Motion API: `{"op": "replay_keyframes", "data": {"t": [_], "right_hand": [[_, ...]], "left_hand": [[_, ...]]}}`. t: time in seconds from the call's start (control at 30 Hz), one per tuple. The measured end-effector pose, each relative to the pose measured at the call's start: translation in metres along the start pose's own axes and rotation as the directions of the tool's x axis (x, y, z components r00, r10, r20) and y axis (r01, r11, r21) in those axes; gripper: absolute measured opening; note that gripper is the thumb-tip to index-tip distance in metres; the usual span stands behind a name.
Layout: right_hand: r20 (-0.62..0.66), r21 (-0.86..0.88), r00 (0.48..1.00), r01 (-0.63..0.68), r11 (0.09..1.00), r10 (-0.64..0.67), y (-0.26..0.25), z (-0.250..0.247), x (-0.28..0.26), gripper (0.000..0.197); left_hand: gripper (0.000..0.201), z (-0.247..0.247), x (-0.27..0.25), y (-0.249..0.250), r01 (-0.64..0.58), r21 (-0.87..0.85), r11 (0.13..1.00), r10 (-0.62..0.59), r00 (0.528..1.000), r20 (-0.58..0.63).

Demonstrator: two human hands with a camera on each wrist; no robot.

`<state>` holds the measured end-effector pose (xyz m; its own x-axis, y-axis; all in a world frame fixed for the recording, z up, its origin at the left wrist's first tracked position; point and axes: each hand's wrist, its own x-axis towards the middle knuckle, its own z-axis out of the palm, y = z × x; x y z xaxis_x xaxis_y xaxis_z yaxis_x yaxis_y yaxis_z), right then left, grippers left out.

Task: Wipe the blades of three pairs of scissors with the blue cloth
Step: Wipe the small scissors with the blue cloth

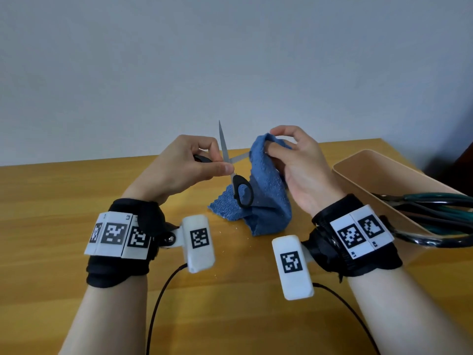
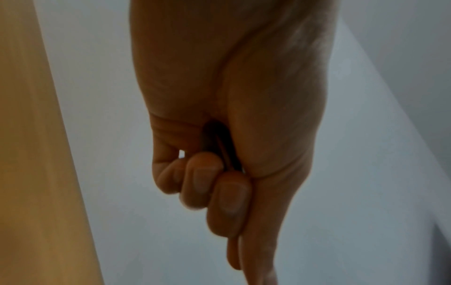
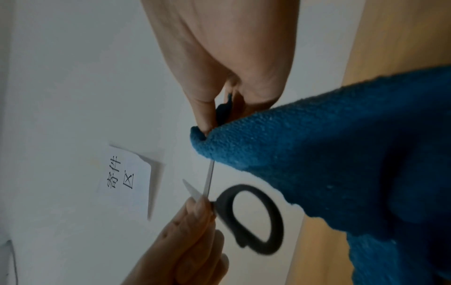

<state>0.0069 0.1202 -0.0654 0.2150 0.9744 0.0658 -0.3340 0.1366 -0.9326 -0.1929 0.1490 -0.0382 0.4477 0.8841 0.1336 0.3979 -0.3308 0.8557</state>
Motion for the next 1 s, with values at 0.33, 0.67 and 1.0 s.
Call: {"op": "replay_keyframes", "data": {"t": [0.33, 0.67, 1.0], "right_hand": [[0.018, -0.023, 1.000, 0.026, 0.999, -0.026, 0.003, 0.010, -0.004, 0.026], [0.083, -0.051, 0.997, 0.001, 0.999, 0.003, 0.000, 0.011, -0.006, 0.035], [0.161, -0.089, 0.986, -0.023, 0.996, 0.037, 0.000, 0.010, -0.007, 0.038]], "left_hand": [[0.031, 0.000, -0.001, 0.004, -0.022, 0.002, 1.000, 0.022, 1.000, -0.021], [0.030, 0.003, 0.001, 0.004, -0.025, 0.002, 1.000, 0.025, 1.000, -0.014], [0.031, 0.004, 0.001, 0.006, -0.032, 0.003, 0.999, 0.032, 0.999, 0.003]]}}
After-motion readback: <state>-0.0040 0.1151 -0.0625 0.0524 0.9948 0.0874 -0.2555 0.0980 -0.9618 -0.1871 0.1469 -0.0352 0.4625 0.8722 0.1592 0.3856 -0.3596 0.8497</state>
